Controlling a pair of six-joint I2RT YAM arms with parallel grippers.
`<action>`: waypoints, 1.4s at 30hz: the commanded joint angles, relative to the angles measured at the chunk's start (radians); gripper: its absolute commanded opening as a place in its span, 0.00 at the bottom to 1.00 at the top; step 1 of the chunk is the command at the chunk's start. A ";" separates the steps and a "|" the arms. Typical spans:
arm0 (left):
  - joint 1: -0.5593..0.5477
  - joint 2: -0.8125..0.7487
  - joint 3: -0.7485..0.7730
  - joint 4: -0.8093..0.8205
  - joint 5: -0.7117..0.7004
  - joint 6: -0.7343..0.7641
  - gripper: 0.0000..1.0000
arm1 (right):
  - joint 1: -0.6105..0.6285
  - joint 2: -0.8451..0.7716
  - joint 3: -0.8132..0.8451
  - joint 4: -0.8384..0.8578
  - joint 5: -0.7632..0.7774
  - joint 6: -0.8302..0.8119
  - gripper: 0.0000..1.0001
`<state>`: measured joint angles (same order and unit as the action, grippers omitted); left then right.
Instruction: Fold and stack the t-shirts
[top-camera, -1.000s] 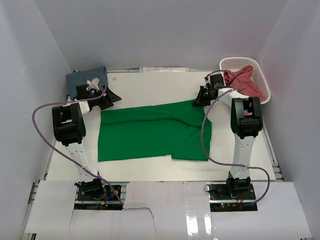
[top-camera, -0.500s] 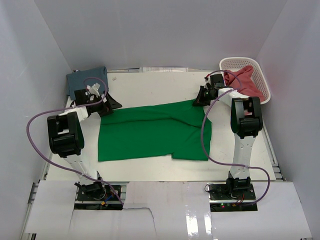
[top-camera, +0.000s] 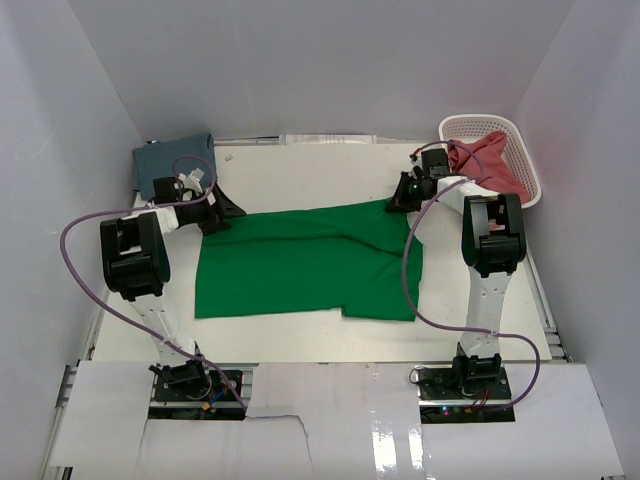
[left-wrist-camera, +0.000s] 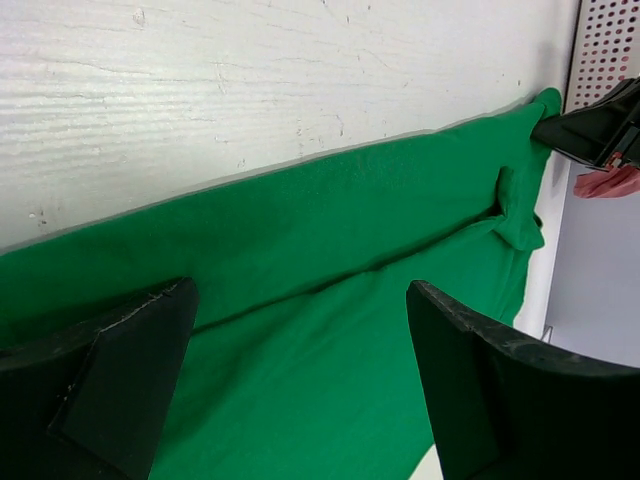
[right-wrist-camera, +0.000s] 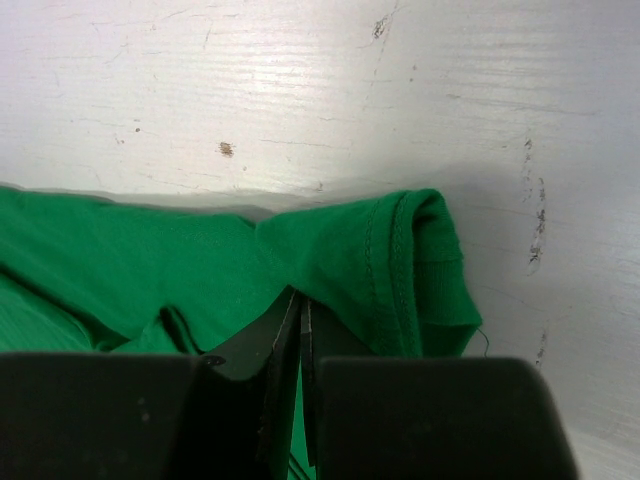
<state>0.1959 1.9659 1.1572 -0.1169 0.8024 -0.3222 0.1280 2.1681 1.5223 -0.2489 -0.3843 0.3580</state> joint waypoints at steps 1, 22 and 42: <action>-0.004 0.042 0.019 -0.043 -0.035 0.029 0.98 | -0.014 0.006 -0.013 0.002 0.025 -0.022 0.08; -0.013 0.287 0.252 -0.049 0.012 -0.032 0.98 | -0.099 0.134 0.143 -0.010 -0.001 -0.016 0.08; -0.075 0.120 0.342 -0.038 0.104 -0.097 0.98 | -0.116 0.015 0.214 0.049 -0.270 0.025 0.13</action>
<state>0.1326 2.2021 1.5055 -0.1509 0.9012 -0.4301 0.0170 2.2845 1.7466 -0.2562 -0.5568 0.3710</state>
